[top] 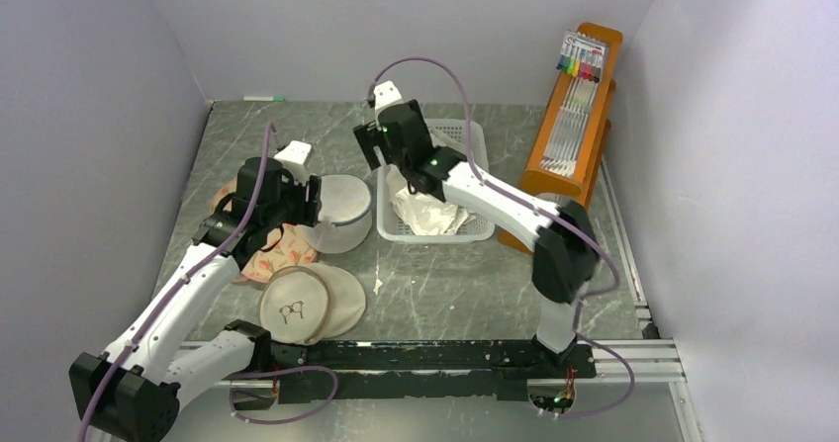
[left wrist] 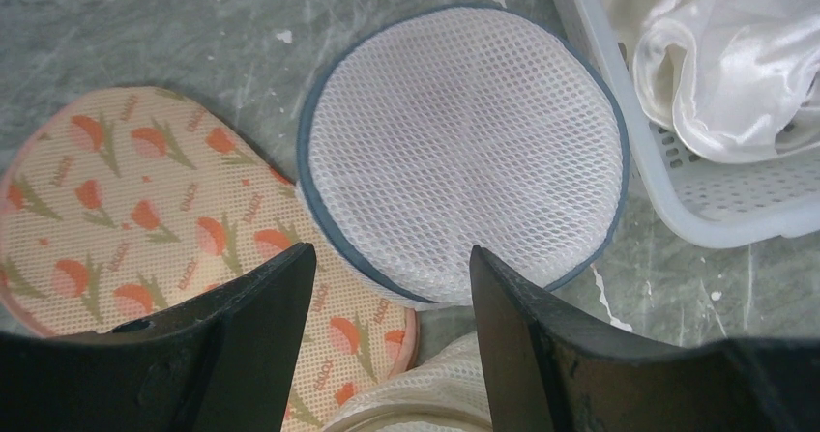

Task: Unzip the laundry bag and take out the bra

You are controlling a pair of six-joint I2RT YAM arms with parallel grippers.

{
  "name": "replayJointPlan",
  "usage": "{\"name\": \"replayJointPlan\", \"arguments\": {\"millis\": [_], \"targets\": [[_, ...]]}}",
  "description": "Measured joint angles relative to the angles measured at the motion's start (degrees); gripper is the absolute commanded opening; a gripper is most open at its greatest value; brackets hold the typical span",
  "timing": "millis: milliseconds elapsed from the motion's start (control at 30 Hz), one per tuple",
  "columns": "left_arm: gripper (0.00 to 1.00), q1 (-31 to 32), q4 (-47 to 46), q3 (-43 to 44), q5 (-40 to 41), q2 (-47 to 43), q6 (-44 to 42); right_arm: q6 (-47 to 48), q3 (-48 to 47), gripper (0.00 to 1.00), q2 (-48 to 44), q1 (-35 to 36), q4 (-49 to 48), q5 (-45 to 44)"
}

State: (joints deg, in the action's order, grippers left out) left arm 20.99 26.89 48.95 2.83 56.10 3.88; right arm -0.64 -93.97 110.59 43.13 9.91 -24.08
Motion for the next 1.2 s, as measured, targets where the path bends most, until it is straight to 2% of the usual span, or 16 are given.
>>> {"name": "replayJointPlan", "arguments": {"millis": [100,200,267,400,600,733,867,933,1200], "targets": [[0.73,0.0,0.0,0.0,1.6,-1.7,0.2,-2.5,5.9,0.86,-10.0,4.7,-0.4,3.1],[0.73,0.1,0.0,0.0,3.4,-4.3,0.5,-6.4,12.8,0.81,-17.9,5.1,-2.7,9.5],[0.73,0.1,0.0,0.0,4.5,-5.6,0.6,-9.8,18.3,0.72,-21.4,4.8,-4.6,14.1],[0.75,0.1,0.0,0.0,6.3,-7.1,0.7,-17.0,28.3,0.55,-23.6,5.5,-9.8,23.6],[0.75,0.1,0.0,-0.4,7.7,-8.2,0.9,-25.9,40.4,0.50,-23.2,10.7,-18.7,32.3],[0.75,0.1,0.0,-0.4,7.8,-7.8,0.9,-30.4,42.7,0.52,-21.8,14.3,-26.1,33.1],[0.76,0.1,0.0,-0.4,7.9,-7.3,0.9,-34.0,42.7,0.44,-19.2,15.3,-32.1,31.4],[0.76,0.1,0.0,-0.4,7.9,-7.3,0.9,-35.9,42.7,0.40,-17.9,15.3,-34.3,30.0],[0.76,0.1,0.0,-0.4,8.0,-7.4,0.9,-40.5,42.5,0.40,-13.6,16.1,-39.8,25.7]]}}
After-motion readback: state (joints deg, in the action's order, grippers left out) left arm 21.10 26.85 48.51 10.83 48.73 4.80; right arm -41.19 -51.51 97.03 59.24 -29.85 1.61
